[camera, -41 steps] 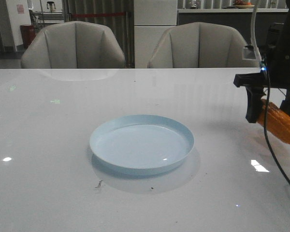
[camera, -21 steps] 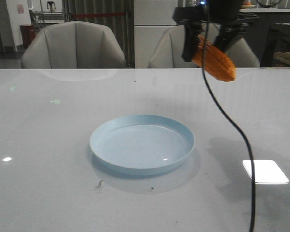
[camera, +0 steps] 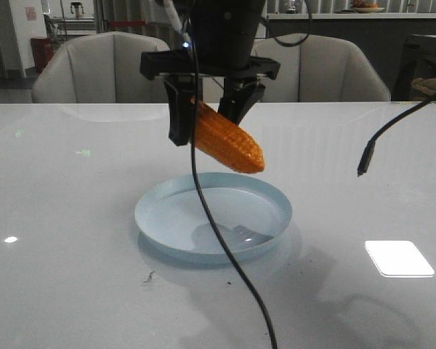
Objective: Place corn on plate with both arms
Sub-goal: 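Lift the corn and carry it over the plate with the right gripper, then lower the corn onto the plate and open the right gripper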
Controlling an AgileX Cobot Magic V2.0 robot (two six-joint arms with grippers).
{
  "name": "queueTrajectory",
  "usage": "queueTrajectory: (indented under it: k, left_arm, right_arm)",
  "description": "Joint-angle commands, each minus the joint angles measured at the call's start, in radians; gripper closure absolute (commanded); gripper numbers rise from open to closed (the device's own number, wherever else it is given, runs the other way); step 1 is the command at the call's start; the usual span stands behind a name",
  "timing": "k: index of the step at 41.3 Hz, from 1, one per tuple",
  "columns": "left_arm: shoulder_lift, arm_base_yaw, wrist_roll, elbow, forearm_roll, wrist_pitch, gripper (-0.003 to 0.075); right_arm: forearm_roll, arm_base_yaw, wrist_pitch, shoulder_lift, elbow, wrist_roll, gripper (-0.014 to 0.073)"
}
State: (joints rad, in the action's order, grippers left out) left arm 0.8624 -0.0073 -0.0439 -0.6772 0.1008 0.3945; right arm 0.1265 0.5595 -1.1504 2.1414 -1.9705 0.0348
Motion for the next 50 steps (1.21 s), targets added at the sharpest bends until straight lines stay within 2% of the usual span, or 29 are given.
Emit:
queueTrajectory:
  k: [1,20,23,26,31,34,37,50]
  left_arm:
    - [-0.011,0.002,-0.005,-0.028,-0.001,-0.079,0.0318]
    - [-0.011,0.002,-0.005,-0.028,0.000,-0.079,0.0318]
    - [-0.011,0.002,-0.005,-0.028,0.000,-0.079,0.0318]
    - [-0.011,0.002,-0.005,-0.028,0.000,-0.079,0.0318]
    - [-0.011,0.002,-0.005,-0.028,0.000,-0.079,0.0318]
    - [-0.011,0.002,-0.005,-0.028,0.000,-0.079,0.0318]
    - [-0.011,0.002,-0.005,-0.028,0.000,-0.079,0.0318]
    - [-0.011,0.002,-0.005,-0.028,0.000,-0.079,0.0318]
  right_arm:
    - [0.007,-0.004,-0.015,-0.028,-0.032,0.012,0.0540]
    - [0.023,-0.004,-0.029,0.060,-0.032,0.012,0.0524]
    - [0.023,-0.004,-0.019,0.060,-0.032,0.012,0.0457]
    - [0.023,-0.004,-0.010,0.060,-0.032,0.012,0.0343]
    - [0.023,-0.004,-0.005,0.060,-0.033,0.012,0.0094]
    - [0.023,-0.004,-0.007,0.060,-0.033,0.012,0.0004]
    - [0.023,-0.004,-0.021,0.060,-0.033,0.012,-0.0029]
    - [0.002,-0.010,-0.121,-0.009,-0.085,0.002,-0.0030]
